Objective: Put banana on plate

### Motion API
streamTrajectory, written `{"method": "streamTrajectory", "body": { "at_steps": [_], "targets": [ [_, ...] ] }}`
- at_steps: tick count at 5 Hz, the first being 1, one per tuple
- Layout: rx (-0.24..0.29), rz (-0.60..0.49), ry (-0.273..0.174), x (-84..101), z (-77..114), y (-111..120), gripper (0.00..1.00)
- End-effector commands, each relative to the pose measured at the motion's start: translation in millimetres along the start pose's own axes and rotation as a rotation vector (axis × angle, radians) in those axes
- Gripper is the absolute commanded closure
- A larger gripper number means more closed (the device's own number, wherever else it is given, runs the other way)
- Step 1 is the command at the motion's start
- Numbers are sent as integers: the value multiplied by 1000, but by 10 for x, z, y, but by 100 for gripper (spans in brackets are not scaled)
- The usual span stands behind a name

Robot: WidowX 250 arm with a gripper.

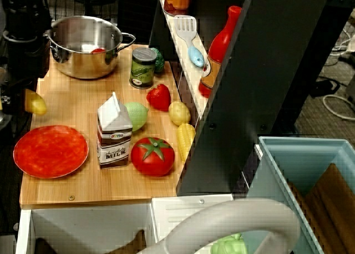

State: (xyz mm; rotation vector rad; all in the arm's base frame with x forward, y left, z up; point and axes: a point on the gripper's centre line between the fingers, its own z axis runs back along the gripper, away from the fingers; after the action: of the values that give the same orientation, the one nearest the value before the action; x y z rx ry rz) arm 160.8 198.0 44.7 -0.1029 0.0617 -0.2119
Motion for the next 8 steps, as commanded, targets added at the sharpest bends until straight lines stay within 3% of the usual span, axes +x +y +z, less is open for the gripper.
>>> {"method": "streamTrajectory", "body": {
  "at_steps": [1,3,6,7,8],
  "targets": [
    [12,-10,32,46,148,-261,100],
    [-16,3,41,284,191,-362,100],
    [-19,52,49,579,4,-318,100],
    [-3,66,76,611,-121,-339,92],
    [-3,66,76,611,-121,-339,0]
  ]
}}
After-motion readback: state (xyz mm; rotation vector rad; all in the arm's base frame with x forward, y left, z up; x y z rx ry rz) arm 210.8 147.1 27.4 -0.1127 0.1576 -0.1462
